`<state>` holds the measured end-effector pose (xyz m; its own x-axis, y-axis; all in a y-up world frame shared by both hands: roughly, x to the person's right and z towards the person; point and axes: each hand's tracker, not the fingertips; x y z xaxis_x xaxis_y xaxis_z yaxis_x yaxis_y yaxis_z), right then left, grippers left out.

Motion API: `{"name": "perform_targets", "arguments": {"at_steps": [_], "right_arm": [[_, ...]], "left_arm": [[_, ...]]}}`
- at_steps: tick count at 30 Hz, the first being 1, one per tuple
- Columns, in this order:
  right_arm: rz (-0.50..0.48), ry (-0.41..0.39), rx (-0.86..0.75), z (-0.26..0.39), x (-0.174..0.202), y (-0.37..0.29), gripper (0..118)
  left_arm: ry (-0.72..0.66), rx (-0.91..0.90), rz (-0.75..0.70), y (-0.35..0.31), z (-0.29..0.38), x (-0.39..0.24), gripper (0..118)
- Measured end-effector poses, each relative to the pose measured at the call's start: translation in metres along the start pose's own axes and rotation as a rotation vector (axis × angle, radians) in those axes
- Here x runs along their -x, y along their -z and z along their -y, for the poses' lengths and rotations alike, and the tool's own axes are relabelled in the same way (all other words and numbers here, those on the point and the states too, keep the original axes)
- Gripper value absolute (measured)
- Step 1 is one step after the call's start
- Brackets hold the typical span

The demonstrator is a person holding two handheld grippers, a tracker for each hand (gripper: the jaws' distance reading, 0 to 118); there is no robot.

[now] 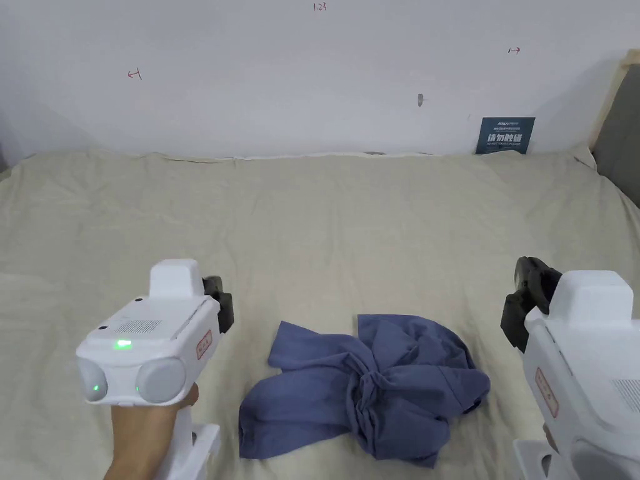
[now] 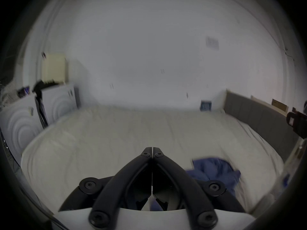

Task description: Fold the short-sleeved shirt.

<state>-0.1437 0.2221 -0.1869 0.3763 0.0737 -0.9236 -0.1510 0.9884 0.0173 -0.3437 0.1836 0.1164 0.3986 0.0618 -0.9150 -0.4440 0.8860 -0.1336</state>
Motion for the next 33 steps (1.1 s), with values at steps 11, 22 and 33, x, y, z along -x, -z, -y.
{"name": "perform_targets", "arguments": {"at_steps": [11,22,33], "right_arm": [[0.001,0.007,0.063,0.021,-0.007,0.006,7],[0.012,0.029,0.134,0.042,-0.019,0.019,7],[0.006,0.044,0.22,0.062,-0.031,0.048,7]], "left_arm": [[-0.058,0.435,0.046,0.078,0.111,0.0,2],[-0.051,0.484,-0.046,0.102,0.133,-0.014,99],[-0.066,0.512,0.004,0.102,0.137,-0.028,3]]}}
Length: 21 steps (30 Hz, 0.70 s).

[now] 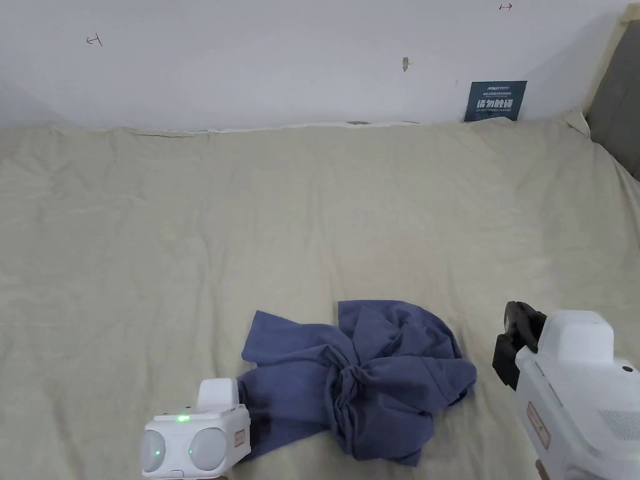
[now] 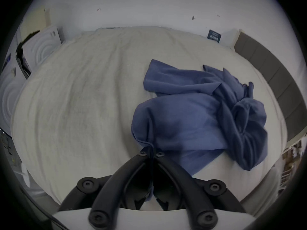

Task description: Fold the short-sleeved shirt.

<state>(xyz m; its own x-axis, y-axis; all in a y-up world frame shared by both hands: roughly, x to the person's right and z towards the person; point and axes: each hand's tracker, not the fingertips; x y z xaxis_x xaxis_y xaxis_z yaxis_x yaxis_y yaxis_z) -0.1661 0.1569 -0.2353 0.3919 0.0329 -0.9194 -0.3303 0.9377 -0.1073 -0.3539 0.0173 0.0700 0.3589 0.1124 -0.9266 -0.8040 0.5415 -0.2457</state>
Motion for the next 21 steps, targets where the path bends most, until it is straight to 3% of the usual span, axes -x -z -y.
{"name": "perform_targets", "arguments": {"at_steps": [3,4,5,7,9,13,17,18,20,21], "right_arm": [[-0.007,0.028,0.099,0.004,-0.008,0.031,8],[-0.008,0.045,0.139,0.006,-0.011,0.046,17],[-0.006,0.061,0.179,0.008,-0.013,0.061,40],[-0.02,0.069,0.286,0.013,-0.019,0.093,68],[-0.039,0.081,0.4,0.023,-0.022,0.126,71],[-0.02,0.06,0.589,0.055,-0.023,0.181,93],[-0.008,0.034,0.709,0.083,-0.014,0.207,89],[-0.018,0.052,0.718,0.089,-0.013,0.207,82],[-0.053,0.1,0.739,0.099,-0.01,0.206,56],[-0.036,0.108,0.715,0.1,-0.009,0.202,54]], "left_arm": [[-0.017,-0.071,0.023,-0.021,-0.006,0.003,3],[-0.021,-0.099,0.044,-0.03,-0.009,0.005,3],[-0.03,-0.123,0.06,-0.037,-0.012,0.007,3],[-0.043,-0.156,0.124,-0.048,-0.017,0.011,3],[-0.056,-0.175,0.176,-0.055,-0.022,0.016,3],[-0.059,-0.188,0.188,-0.037,-0.019,0.031,3],[-0.043,-0.175,0.188,-0.026,-0.017,0.036,3],[-0.042,-0.172,0.188,-0.036,-0.018,0.029,3],[-0.04,-0.164,0.19,-0.035,-0.017,0.03,3],[-0.041,-0.159,0.192,-0.034,-0.016,0.031,3]]}}
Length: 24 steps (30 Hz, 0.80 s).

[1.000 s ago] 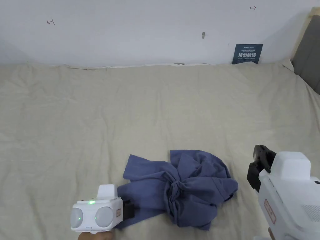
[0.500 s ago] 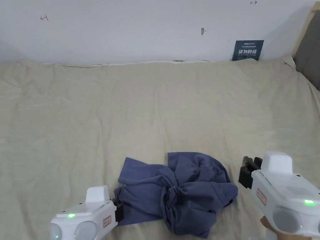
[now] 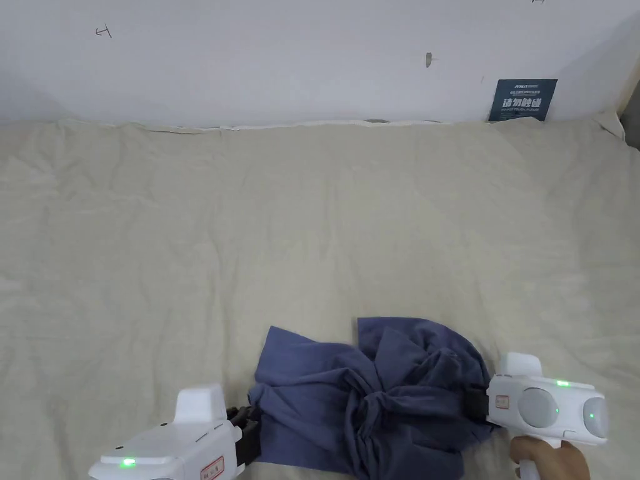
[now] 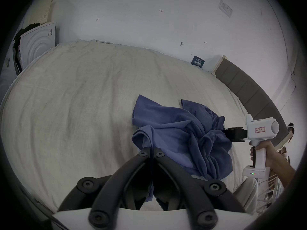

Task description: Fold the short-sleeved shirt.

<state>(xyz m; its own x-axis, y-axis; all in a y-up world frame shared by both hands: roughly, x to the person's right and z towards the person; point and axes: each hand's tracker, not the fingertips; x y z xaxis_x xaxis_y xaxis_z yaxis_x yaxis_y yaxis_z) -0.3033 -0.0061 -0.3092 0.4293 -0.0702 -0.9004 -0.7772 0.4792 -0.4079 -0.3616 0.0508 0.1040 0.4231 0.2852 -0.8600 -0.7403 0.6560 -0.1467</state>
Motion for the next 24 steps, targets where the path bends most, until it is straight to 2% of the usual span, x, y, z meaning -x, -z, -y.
{"name": "perform_targets", "arguments": {"at_steps": [1,2,3,5,10,12,16,24], "right_arm": [[0.011,-0.004,-0.028,0.0,0.001,-0.008,44],[0.01,-0.011,-0.029,0.0,0.002,-0.013,16],[0.002,-0.017,-0.047,0.001,0.003,-0.019,8],[-0.019,-0.01,-0.108,-0.001,0.003,-0.037,7],[-0.02,-0.073,-0.261,-0.014,0.005,-0.096,7],[-0.004,-0.104,-0.332,-0.028,-0.007,-0.112,7],[0.008,-0.137,-0.467,-0.056,-0.013,-0.173,7],[0.07,-0.202,-0.686,-0.129,-0.018,-0.27,7]], "left_arm": [[0.001,0.003,0.001,0.0,0.001,0.001,3],[0.001,0.002,0.0,0.0,0.002,0.001,3],[0.0,-0.001,-0.001,-0.001,0.003,0.002,3],[-0.011,-0.008,0.001,-0.003,0.001,0.001,3],[-0.063,-0.049,0.02,-0.013,-0.009,0.007,3],[-0.078,-0.083,0.023,-0.02,-0.022,0.009,3],[-0.087,-0.169,0.023,-0.038,-0.071,0.014,3],[0.032,-0.395,-0.09,-0.101,-0.204,0.014,3]]}}
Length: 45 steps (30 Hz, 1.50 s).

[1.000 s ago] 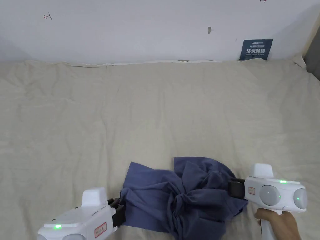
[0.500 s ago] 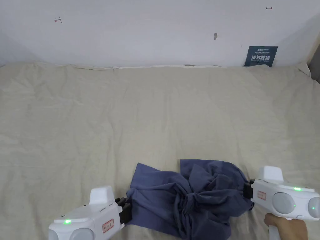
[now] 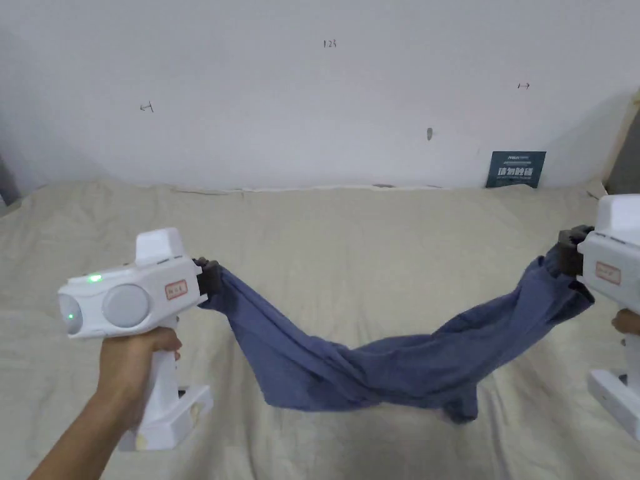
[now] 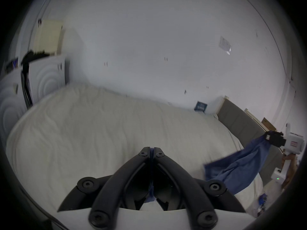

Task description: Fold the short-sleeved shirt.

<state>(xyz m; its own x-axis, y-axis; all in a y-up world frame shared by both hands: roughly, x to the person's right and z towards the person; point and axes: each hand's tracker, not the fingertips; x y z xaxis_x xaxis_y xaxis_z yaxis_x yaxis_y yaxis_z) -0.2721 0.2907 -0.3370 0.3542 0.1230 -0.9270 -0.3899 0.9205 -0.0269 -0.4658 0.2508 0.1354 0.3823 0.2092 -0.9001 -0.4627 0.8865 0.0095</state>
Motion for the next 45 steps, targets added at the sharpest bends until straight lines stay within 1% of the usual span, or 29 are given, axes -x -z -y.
{"name": "perform_targets", "arguments": {"at_steps": [3,7,11,14,16,20,24,27,33,39,42,45], "right_arm": [[0.026,-0.023,-0.082,-0.043,-0.006,0.0,7],[0.046,-0.048,-0.152,-0.09,-0.009,0.006,7],[0.054,-0.028,-0.198,-0.121,-0.013,0.02,7],[0.055,-0.003,-0.215,-0.132,-0.013,0.035,7],[0.047,0.018,-0.219,-0.133,-0.011,0.047,7],[0.036,0.044,-0.193,-0.121,-0.006,0.077,7],[0.024,0.023,-0.115,-0.092,0.005,0.107,7],[0.001,0.031,-0.028,-0.06,0.014,0.13,7],[-0.006,0.035,0.122,0.011,0.033,0.149,7],[0.0,0.087,0.269,0.102,0.034,0.128,7],[0.01,0.113,0.33,0.148,0.032,0.106,7],[0.011,0.16,0.399,0.189,0.034,0.069,7]], "left_arm": [[0.055,-0.074,-0.047,0.004,-0.053,0.002,3],[0.087,-0.15,-0.127,0.019,-0.11,0.005,3],[0.073,-0.2,-0.176,0.029,-0.149,-0.002,3],[0.089,-0.237,-0.23,0.042,-0.168,0.006,3],[0.076,-0.249,-0.24,0.05,-0.175,0.009,3],[0.053,-0.251,-0.255,0.071,-0.169,0.024,3],[0.067,-0.197,-0.278,0.089,-0.14,0.04,3],[0.062,-0.116,-0.294,0.11,-0.104,0.049,3],[0.057,0.021,-0.327,0.119,-0.024,0.082,3],[0.003,0.187,-0.347,0.098,0.073,0.116,3],[-0.005,0.252,-0.356,0.072,0.122,0.117,3],[-0.009,0.329,-0.359,0.047,0.17,0.117,3]]}}
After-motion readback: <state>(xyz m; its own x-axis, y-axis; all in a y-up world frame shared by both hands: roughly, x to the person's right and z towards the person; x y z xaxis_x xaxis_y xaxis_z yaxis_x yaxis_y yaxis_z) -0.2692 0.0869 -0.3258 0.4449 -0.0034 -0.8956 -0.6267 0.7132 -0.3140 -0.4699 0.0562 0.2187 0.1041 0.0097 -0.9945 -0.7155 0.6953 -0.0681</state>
